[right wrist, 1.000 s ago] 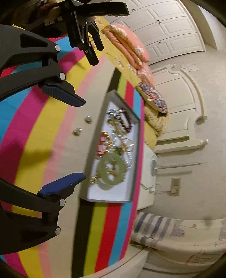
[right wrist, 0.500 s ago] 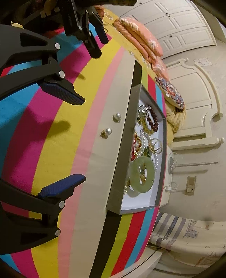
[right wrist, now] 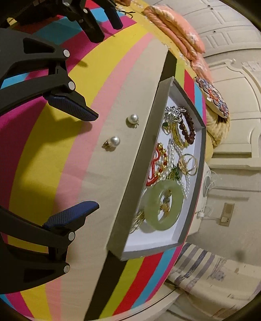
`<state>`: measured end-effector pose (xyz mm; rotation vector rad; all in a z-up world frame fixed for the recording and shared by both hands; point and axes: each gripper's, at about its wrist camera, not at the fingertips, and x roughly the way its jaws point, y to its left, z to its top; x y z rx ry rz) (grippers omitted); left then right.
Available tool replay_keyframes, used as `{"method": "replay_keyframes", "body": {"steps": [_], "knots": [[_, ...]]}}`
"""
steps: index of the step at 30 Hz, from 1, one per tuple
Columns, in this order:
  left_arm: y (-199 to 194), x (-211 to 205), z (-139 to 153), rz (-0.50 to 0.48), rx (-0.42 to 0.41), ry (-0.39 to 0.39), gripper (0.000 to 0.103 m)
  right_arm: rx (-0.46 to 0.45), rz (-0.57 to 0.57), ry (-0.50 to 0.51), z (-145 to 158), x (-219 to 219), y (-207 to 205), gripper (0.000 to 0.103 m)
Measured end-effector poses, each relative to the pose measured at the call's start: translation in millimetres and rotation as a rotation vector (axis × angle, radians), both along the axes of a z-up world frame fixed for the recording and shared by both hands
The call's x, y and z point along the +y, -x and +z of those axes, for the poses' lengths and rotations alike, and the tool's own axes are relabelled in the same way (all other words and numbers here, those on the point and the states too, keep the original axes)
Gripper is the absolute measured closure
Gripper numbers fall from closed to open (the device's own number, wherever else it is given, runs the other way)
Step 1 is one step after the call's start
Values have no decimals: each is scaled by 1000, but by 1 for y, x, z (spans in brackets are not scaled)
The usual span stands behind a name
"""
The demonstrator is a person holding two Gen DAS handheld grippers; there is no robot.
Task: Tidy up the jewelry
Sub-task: 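Grasp one pearl stud earring with the right tool while the left tool grasps the other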
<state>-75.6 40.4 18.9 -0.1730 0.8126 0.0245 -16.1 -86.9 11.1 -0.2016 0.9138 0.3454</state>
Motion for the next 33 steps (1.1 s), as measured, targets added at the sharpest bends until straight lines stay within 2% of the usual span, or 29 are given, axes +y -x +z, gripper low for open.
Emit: {"method": "replay_keyframes", "body": {"steps": [7,10,14,16,17,18,19,21,24,31,32,33], "knots": [[0,-3,-1,-10,14,-16,2,0,43,-15,1,3,-6,52],[-4,-10,0,-38,30,-33,2,-2,58,-23,2,2,-7,58],[-21,-22,-1,-84,57,-43,3,-6,84,-20,2,7,-12,59],[-32,-30,-2,-109,62,-47,5,-12,115,-13,2,12,-13,69],[-38,-33,-1,-128,62,-50,12,-15,129,-11,2,14,-12,72],[-43,-38,-2,-145,66,-56,20,-16,140,-10,2,16,-13,80],[-51,-44,-3,-164,76,-68,23,-17,146,-6,3,17,-13,88],[-62,-53,-5,-195,79,-76,38,-18,150,-3,3,17,-11,88],[-76,-67,-6,-232,77,-84,46,-28,139,-56,8,4,-6,88],[-106,-107,-10,-304,56,-161,62,-76,89,-141,28,-32,-2,88],[-108,-108,-10,-309,53,-161,72,-79,85,-149,29,-35,-2,88],[-110,-109,-10,-313,51,-163,88,-82,78,-160,30,-39,-1,87]]}}
